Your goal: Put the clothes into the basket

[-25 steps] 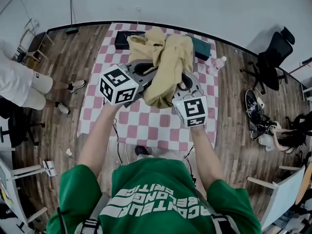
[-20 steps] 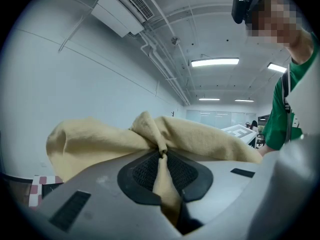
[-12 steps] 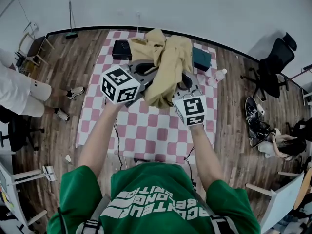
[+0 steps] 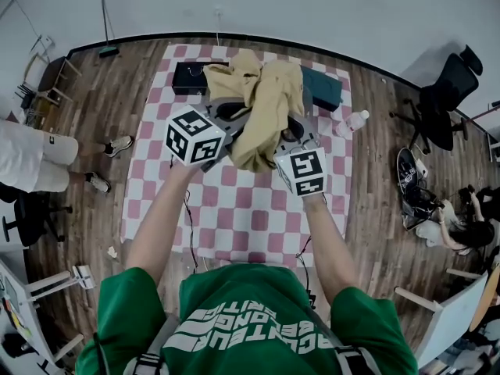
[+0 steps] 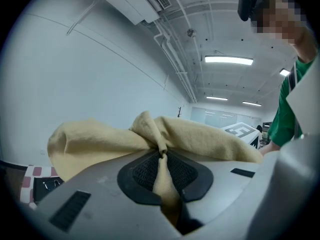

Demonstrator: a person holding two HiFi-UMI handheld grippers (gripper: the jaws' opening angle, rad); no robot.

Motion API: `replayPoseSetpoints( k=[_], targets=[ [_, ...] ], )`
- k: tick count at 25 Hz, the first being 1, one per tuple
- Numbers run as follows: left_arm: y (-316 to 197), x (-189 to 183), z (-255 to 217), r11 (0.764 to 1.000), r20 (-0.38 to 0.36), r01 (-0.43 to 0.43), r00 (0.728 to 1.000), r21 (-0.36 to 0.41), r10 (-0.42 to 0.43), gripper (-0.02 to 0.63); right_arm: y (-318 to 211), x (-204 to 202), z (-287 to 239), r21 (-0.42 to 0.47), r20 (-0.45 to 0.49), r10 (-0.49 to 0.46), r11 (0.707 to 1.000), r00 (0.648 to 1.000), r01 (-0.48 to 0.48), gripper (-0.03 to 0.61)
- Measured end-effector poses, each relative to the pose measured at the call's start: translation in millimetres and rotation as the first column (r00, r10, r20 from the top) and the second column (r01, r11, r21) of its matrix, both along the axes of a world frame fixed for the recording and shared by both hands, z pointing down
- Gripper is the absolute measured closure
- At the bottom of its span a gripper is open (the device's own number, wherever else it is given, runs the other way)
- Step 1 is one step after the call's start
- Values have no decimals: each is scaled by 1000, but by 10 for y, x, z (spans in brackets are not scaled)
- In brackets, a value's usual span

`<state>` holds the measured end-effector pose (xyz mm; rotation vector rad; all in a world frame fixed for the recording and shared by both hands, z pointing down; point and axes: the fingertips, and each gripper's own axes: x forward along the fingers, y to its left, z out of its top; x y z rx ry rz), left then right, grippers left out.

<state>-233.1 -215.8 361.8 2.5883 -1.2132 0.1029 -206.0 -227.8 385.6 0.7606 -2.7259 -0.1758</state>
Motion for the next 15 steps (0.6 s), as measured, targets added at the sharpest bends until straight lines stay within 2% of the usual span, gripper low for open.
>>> replayPoseSetpoints(
  k=[7, 15],
  targets=[
    [-337, -57, 522, 995, -11, 8, 1000, -97, -9, 594, -314, -56, 548, -103, -62, -3, 995, 998, -3, 531],
    [-717, -96, 964, 982, -8, -1, 1000, -186, -1, 594, -658, -141, 1083, -227, -141, -30, 974, 990, -3, 531]
  ],
)
